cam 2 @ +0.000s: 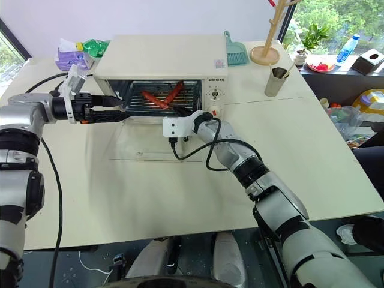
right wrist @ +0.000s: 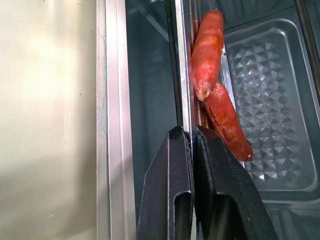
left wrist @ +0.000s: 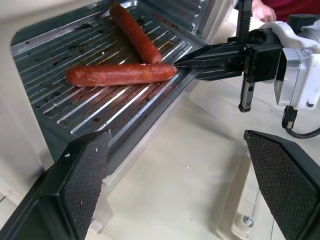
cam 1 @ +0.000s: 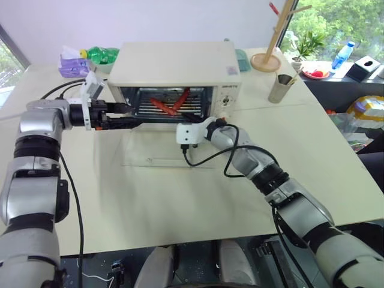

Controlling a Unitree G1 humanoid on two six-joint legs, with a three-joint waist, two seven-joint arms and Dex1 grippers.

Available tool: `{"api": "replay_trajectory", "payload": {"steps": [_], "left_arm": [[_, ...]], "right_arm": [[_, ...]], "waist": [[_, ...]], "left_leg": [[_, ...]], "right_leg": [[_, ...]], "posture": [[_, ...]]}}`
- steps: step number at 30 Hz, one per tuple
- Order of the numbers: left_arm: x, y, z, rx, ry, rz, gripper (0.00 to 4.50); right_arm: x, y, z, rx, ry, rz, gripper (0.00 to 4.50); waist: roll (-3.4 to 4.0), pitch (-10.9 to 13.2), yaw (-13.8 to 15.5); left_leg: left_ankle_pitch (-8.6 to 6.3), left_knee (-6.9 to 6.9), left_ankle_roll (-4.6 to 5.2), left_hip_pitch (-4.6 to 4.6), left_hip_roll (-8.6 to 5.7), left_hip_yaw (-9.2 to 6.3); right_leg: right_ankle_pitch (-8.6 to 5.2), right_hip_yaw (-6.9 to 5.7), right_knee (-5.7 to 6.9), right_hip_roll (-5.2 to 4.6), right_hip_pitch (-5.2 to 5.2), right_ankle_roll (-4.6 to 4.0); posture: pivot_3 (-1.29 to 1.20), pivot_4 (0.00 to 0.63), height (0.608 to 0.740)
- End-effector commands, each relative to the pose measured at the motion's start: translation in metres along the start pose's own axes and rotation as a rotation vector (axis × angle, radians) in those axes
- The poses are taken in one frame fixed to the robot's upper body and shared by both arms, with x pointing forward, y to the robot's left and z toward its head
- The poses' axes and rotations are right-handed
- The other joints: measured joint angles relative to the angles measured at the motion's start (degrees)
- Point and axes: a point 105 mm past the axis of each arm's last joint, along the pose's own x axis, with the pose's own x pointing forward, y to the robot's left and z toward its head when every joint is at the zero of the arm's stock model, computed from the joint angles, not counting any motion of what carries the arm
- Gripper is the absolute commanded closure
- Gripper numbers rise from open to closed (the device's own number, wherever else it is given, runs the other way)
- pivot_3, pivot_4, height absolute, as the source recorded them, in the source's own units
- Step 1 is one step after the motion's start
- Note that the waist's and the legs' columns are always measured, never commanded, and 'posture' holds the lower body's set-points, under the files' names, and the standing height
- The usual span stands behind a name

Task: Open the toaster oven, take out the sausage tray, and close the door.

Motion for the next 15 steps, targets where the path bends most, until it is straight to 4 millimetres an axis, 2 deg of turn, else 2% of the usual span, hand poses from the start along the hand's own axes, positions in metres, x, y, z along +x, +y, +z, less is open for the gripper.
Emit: {"api": "replay_trajectory", "payload": {"steps": [1, 5, 8, 10, 15], "left_arm": [[-0.0061, -0.0009, 0.0190, 0.064, -0.034, 0.008, 0.00], [-0.0073, -0.0009, 0.0183, 0.064, -0.033, 0.011, 0.00], [-0.0073, -0.0009, 0.0181, 0.064, -0.035, 0.012, 0.00], [-0.0072, -0.0008, 0.0183, 0.063, -0.037, 0.013, 0.00], [-0.0067, -0.0007, 0.0187, 0.065, -0.042, 0.014, 0.00]], "right_arm": [[0.0015, -0.0128, -0.0079, 0.009, 0.040, -0.034, 4.48], [0.0039, -0.0141, -0.0075, 0.043, 0.037, -0.033, 4.48], [0.0054, -0.0186, -0.0063, 0.007, 0.042, -0.051, 3.51], [0.0062, -0.0188, -0.0063, -0.005, 0.044, -0.048, 2.65], [0.0086, -0.0171, -0.0070, -0.008, 0.047, -0.032, 2.65]], "waist": [[0.00, 0.0, 0.0], [-0.01, 0.0, 0.0], [-0.02, 0.0, 0.0], [-0.01, 0.0, -0.1], [-0.01, 0.0, -0.4]], "left_leg": [[-0.01, 0.04, 0.02, 0.00, 0.00, 0.00], [-0.10, 0.16, 0.17, 0.03, 0.00, -0.01], [-0.09, 0.17, 0.16, 0.06, 0.00, -0.02], [-0.09, 0.16, 0.16, 0.06, 0.00, -0.02], [-0.06, 0.10, 0.10, 0.05, 0.01, 0.01]], "right_leg": [[0.00, 0.00, 0.05, 0.00, 0.00, 0.00], [0.00, 0.00, 0.28, 0.00, 0.00, 0.00], [0.00, 0.00, 0.37, 0.00, -0.02, -0.01], [0.00, 0.02, 0.39, 0.00, -0.05, -0.01], [-0.01, 0.09, 0.43, 0.00, -0.16, -0.01]], "posture": [[0.00, 0.150, 0.740], [0.00, 0.150, 0.740], [0.00, 0.150, 0.740], [0.00, 0.150, 0.740], [0.00, 0.150, 0.740]]}}
